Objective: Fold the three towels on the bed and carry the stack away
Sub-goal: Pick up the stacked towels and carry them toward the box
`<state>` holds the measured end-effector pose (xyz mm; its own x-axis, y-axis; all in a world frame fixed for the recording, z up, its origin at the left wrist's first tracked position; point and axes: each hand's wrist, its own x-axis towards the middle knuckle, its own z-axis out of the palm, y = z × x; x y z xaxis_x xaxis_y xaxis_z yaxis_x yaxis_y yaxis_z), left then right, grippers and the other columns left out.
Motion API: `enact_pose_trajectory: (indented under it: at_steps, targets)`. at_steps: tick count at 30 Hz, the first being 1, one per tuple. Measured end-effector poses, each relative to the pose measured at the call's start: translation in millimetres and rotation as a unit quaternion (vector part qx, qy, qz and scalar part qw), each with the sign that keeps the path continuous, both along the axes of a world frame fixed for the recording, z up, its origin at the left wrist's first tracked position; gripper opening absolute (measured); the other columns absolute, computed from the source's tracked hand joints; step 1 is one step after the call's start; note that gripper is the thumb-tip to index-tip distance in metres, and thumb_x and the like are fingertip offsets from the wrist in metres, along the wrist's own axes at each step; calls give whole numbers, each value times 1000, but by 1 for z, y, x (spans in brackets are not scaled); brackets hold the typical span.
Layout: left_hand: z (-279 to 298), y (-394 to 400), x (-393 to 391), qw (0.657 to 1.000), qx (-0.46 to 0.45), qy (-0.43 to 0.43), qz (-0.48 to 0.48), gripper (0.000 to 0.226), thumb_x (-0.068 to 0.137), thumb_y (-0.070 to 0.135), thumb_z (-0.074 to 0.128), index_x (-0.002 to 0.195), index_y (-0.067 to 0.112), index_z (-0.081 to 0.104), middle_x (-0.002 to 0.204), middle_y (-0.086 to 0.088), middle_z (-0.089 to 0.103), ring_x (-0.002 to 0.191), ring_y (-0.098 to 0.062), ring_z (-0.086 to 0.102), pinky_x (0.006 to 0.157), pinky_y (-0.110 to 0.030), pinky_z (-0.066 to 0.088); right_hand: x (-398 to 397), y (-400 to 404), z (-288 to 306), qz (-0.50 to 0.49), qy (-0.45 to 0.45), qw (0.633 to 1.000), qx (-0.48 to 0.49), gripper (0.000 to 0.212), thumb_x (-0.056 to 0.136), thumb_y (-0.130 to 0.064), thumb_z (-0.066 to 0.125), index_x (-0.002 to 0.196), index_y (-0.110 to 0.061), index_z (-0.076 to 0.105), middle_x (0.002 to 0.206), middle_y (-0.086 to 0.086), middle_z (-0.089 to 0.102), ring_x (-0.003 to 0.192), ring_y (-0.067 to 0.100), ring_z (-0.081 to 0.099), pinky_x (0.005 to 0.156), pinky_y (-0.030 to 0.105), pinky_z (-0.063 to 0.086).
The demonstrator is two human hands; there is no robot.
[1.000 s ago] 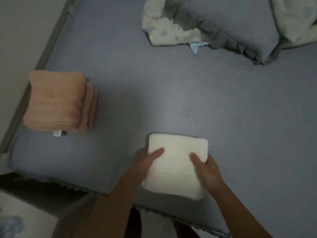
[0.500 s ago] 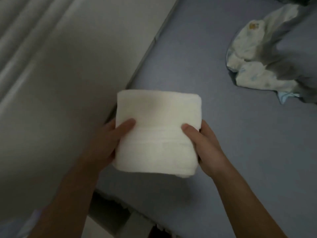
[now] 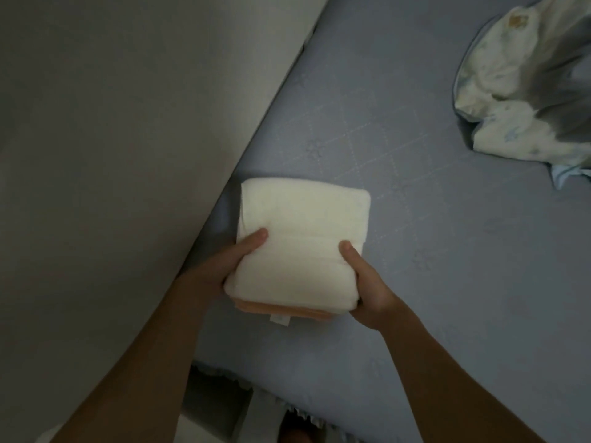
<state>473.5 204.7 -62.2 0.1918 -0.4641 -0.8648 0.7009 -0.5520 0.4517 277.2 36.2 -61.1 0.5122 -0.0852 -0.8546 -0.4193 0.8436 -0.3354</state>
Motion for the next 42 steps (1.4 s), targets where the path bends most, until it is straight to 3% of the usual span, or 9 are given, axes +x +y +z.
enact_pose_trajectory:
  at_steps: [6, 10, 15, 21, 25, 29, 34, 38, 42]
  targets:
    - [42, 15, -50, 998, 34, 52, 24, 50, 78, 49, 69, 118, 18, 72, 118, -10, 72, 105, -23, 70, 78, -32, 59, -46, 26, 34, -10, 21, 1000, -1, 70, 77, -54, 63, 138, -21, 52, 123, 9, 69, 111, 29, 66, 87, 41, 56]
    - [105, 4, -119, 1000, 21, 13, 10, 51, 80, 44, 73, 124, 19, 68, 126, -9, 68, 117, -27, 65, 105, -45, 47, -130, 29, 100, -71, 30, 997, -3, 74, 76, -56, 64, 141, -23, 48, 124, 6, 69, 109, 26, 67, 78, 37, 59]
    - [198, -53, -251, 992, -14, 28, -119, 33, 78, 43, 72, 102, 20, 78, 113, -12, 74, 103, -27, 71, 81, -38, 60, -292, 18, 195, -186, 9, 981, -59, 78, 78, -47, 68, 146, -19, 40, 137, 10, 59, 121, 31, 60, 91, 45, 54]
    - [291, -107, -465, 967, -106, -13, -230, 47, 84, 42, 64, 124, 17, 64, 117, -8, 73, 105, -23, 70, 75, -30, 59, -522, 26, 284, -305, 14, 939, -156, 85, 74, -57, 71, 144, -22, 39, 136, 9, 60, 120, 29, 61, 101, 53, 48]
    - [330, -122, -622, 945, -135, 4, -298, 63, 80, 42, 65, 135, 14, 56, 116, -8, 73, 102, -22, 71, 70, -28, 58, -676, 56, 326, -399, 37, 896, -191, 83, 73, -60, 70, 141, -23, 41, 133, 7, 62, 117, 27, 62, 98, 49, 51]
    - [354, -137, -753, 903, -151, 33, -401, 62, 84, 39, 64, 138, 12, 52, 125, -13, 68, 108, -25, 68, 72, -29, 58, -800, 91, 356, -503, 52, 843, -183, 72, 73, -57, 62, 136, -22, 50, 124, 6, 69, 110, 24, 67, 82, 38, 57]
    - [358, -177, -906, 840, -185, 15, -510, 61, 86, 42, 62, 138, 13, 50, 130, -12, 65, 118, -27, 63, 95, -39, 52, -931, 105, 367, -596, 29, 772, -219, 44, 76, -50, 63, 110, -25, 75, 120, 8, 71, 110, 25, 68, 78, 32, 59]
    - [352, -207, -1015, 794, -202, 33, -572, 43, 94, 38, 55, 129, 14, 60, 120, -9, 72, 109, -23, 68, 82, -32, 56, -1022, 102, 355, -655, 25, 723, -218, 58, 72, -53, 68, 121, -20, 67, 124, 11, 69, 113, 27, 66, 82, 34, 59]
    - [338, -248, -1127, 768, -207, 60, -603, 44, 89, 43, 58, 124, 17, 65, 121, -9, 71, 112, -24, 67, 85, -33, 54, -1121, 77, 351, -691, 28, 689, -216, 44, 79, -47, 62, 112, -21, 74, 121, 11, 70, 109, 26, 68, 75, 31, 59]
